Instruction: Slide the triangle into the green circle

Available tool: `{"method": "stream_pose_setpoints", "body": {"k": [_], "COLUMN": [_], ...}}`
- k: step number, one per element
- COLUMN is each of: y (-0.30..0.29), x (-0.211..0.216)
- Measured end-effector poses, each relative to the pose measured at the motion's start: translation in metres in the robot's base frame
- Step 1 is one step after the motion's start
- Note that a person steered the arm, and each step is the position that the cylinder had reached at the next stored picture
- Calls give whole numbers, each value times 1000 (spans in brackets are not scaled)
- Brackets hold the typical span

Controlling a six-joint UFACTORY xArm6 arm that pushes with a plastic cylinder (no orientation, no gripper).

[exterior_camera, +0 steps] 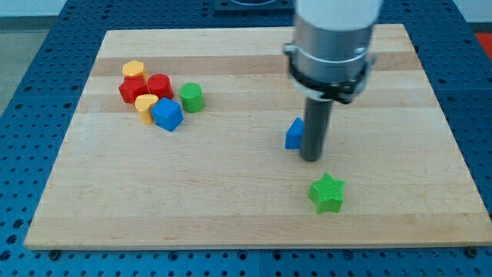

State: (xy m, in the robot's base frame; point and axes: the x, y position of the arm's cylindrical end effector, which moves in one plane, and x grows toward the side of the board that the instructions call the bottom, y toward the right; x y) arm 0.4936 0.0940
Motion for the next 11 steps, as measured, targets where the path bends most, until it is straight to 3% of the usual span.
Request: {"method": "stream_pose_setpoints", "body": {"k": [1,2,3,4,5,6,7,8,9,10,11], "y": [-13,-126,-143,-98,-38,-80,-117,-55,-61,-106,-198], "x": [-13,-14,-25,-11,-46,-76,-80,-102,-52,-29,-68]}}
